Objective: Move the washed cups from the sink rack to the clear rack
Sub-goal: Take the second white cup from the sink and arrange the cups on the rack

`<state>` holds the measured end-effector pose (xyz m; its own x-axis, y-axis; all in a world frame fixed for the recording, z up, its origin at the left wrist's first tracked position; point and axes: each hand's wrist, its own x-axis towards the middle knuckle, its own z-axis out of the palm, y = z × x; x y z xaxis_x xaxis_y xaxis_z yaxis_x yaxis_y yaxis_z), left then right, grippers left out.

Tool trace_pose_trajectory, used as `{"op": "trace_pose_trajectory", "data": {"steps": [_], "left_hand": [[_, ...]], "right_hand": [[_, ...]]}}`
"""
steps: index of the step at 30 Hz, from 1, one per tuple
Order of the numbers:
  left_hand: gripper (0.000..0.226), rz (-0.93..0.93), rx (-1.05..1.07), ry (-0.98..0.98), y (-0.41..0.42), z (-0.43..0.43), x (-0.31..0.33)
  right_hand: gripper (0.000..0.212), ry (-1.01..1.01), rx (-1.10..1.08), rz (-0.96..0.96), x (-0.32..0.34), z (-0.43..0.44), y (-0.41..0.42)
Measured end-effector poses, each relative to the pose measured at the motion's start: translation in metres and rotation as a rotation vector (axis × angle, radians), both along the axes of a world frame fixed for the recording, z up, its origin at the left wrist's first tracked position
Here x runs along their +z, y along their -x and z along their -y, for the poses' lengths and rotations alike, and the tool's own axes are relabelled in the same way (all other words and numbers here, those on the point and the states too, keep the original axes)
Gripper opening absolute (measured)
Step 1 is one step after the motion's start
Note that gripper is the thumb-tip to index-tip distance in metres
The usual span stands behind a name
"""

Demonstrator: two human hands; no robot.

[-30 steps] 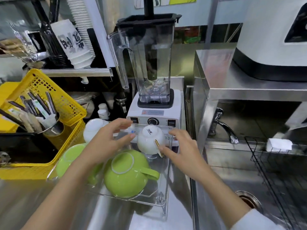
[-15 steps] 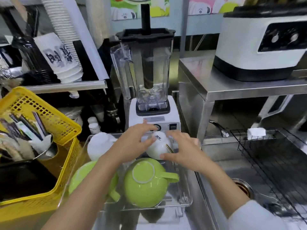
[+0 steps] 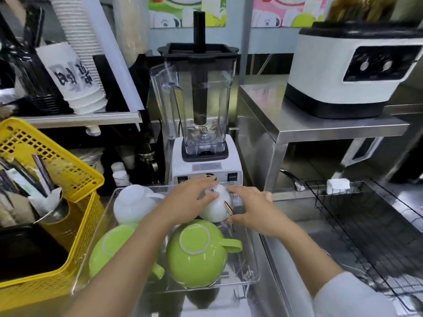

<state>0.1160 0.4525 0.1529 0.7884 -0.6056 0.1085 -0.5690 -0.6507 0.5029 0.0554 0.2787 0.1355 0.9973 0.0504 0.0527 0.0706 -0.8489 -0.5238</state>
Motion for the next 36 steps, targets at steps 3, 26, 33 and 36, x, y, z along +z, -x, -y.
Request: {"op": "trace_pose_trajectory", "data": {"steps": [3, 26, 33, 36], "left_hand": [[0.039, 0.005, -0.015, -0.018, 0.002, -0.002, 0.0], [0.068, 0.099, 0.119, -0.013, 0.03, -0.032, -0.003], [0.067, -0.019, 0.131, 0.155, 0.069, -0.056, 0.005], [0.084, 0.003, 0.074, 0.005, 0.083, -0.066, 0.004]], "right_hand": [[0.071, 0.023, 0.021, 0.0, 0.005, 0.002, -0.003], [0.049, 0.065, -0.088, 0.143, 0.0, 0.006, -0.026], [0.014, -0.226, 0.122, 0.162, 0.006, 0.01, 0.017], [0.015, -0.26, 0.242, 0.092, 0.005, 0.012, 0.034]]}}
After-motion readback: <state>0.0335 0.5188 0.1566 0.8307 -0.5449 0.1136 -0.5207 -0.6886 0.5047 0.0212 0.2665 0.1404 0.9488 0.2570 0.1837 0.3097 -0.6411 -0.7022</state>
